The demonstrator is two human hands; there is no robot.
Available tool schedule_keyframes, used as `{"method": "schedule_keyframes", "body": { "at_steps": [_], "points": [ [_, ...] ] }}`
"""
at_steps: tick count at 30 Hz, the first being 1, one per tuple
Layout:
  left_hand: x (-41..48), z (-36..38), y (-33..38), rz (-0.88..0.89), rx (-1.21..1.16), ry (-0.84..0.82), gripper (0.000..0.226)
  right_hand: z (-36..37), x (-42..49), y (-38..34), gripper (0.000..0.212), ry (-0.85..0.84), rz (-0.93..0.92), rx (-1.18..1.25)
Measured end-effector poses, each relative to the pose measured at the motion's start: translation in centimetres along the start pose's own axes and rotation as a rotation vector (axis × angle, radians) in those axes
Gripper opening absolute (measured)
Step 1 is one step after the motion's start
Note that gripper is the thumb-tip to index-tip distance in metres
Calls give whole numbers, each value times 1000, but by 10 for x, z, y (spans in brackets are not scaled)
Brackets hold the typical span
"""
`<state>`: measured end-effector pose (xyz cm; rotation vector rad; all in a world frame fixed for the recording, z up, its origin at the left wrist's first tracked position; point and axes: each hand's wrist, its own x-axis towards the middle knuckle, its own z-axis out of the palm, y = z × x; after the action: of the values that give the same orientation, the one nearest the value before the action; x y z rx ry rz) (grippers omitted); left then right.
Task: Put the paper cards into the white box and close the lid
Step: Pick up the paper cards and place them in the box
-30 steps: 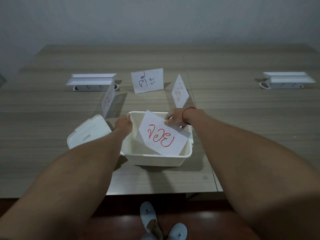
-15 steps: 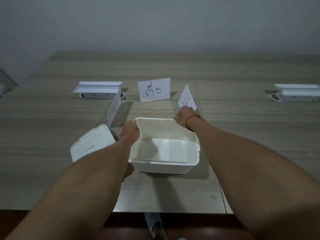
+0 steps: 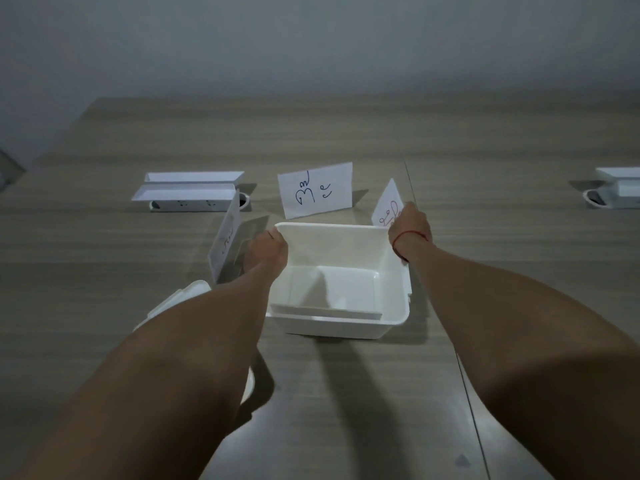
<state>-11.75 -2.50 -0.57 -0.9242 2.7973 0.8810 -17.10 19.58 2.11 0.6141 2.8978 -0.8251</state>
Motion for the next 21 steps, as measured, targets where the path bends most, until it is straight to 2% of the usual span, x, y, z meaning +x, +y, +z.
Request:
{"method": "schedule_keyframes", "body": {
  "at_steps": [4, 7, 10, 13, 18, 21],
  "points": [
    [4, 2, 4, 19, 33, 21, 56, 6, 16, -2, 31, -1, 167, 133],
    [7, 4, -1, 15, -1, 29, 56, 4, 19, 1, 28, -14, 165, 120],
    [5, 3, -7, -9, -33, 36, 56, -8, 13, 2, 26, 49, 43, -22],
    [-4, 2, -11, -12, -24, 32, 57, -26, 6, -2, 27, 140, -188, -129],
    [-12, -1, -21, -54, -73, -5, 58, -67, -9, -28, 38, 286, -412, -86],
    [-17, -7, -21, -104, -148, -80, 57, -83, -23, -45, 35, 258, -495, -18]
  ]
}}
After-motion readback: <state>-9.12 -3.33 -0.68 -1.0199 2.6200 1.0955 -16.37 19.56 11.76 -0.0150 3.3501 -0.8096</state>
